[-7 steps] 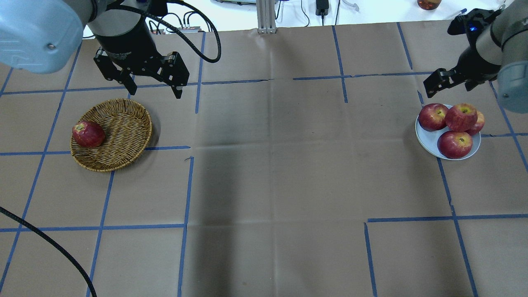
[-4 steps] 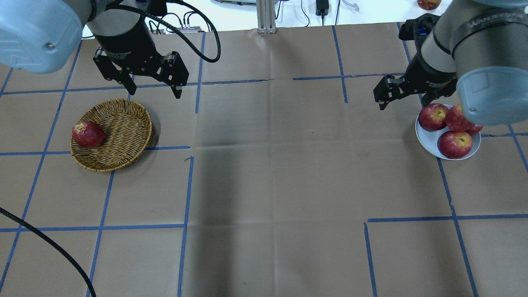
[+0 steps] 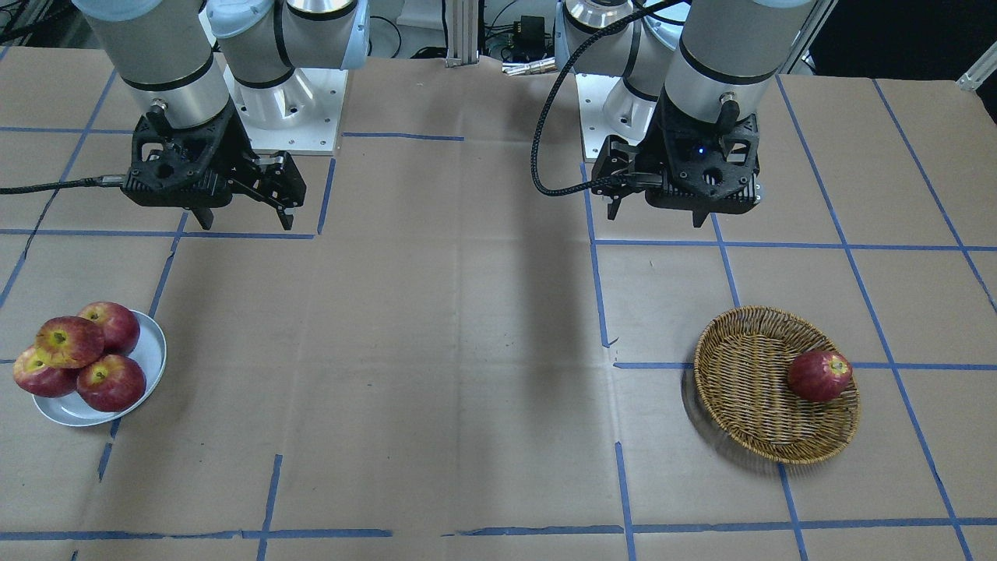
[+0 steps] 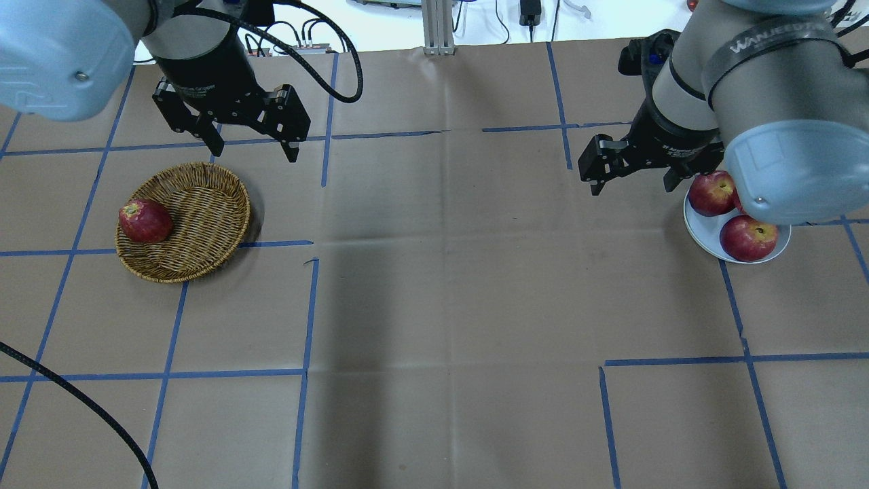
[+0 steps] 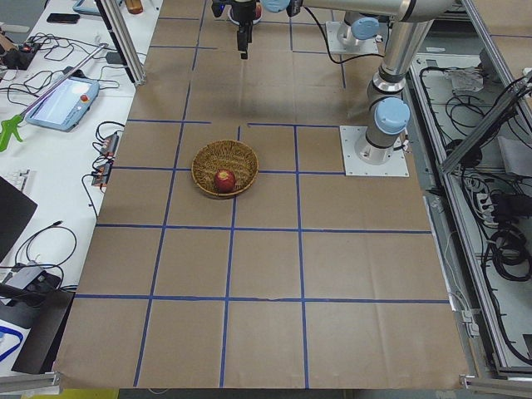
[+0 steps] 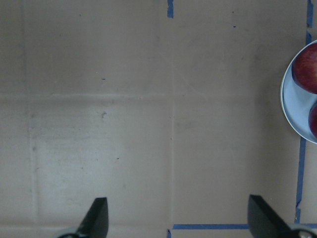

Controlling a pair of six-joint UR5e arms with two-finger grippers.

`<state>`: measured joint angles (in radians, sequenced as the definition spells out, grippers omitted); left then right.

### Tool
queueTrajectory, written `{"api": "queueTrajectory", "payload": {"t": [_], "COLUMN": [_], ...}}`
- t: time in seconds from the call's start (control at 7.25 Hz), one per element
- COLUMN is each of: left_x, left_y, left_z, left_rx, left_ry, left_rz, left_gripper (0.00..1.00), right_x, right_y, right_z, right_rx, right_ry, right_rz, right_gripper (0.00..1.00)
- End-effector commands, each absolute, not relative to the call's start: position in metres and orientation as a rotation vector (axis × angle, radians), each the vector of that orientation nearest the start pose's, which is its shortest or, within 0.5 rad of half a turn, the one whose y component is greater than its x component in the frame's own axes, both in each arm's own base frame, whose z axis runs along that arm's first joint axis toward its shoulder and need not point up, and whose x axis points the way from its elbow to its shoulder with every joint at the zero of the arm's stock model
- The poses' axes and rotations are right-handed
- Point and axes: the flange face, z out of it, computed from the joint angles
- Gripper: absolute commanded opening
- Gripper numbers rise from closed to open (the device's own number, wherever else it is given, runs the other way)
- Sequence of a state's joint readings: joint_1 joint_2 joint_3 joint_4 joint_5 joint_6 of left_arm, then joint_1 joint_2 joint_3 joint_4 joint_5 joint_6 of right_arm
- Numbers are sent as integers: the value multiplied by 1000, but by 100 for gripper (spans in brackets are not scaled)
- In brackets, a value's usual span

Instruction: Transfer apple from basket to plate

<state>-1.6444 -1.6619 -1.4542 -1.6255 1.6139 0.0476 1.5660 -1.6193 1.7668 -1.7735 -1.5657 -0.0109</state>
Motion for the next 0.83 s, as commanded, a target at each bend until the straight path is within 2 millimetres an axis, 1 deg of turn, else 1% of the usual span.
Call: {"api": "queueTrajectory", "payload": {"t": [0.0,0.14,0.69], "left_x": [-168,-168,-167], "left_y": [-517,-517,-516], "left_z": [493,493,494], "left_rx": [189,189,189], "left_ry": [3092,3092,3092], "left_rz": [44,44,42], "left_gripper": [99,99,99], "right_x": [130,130,130], "right_y": [-476,-474,-473], "right_z": [452,454,451], "right_rx": [-10,-10,-10], "right_ry": [3135,3135,3137], "right_rz": [-48,-32,-15], "right_gripper": [100,100,100]}}
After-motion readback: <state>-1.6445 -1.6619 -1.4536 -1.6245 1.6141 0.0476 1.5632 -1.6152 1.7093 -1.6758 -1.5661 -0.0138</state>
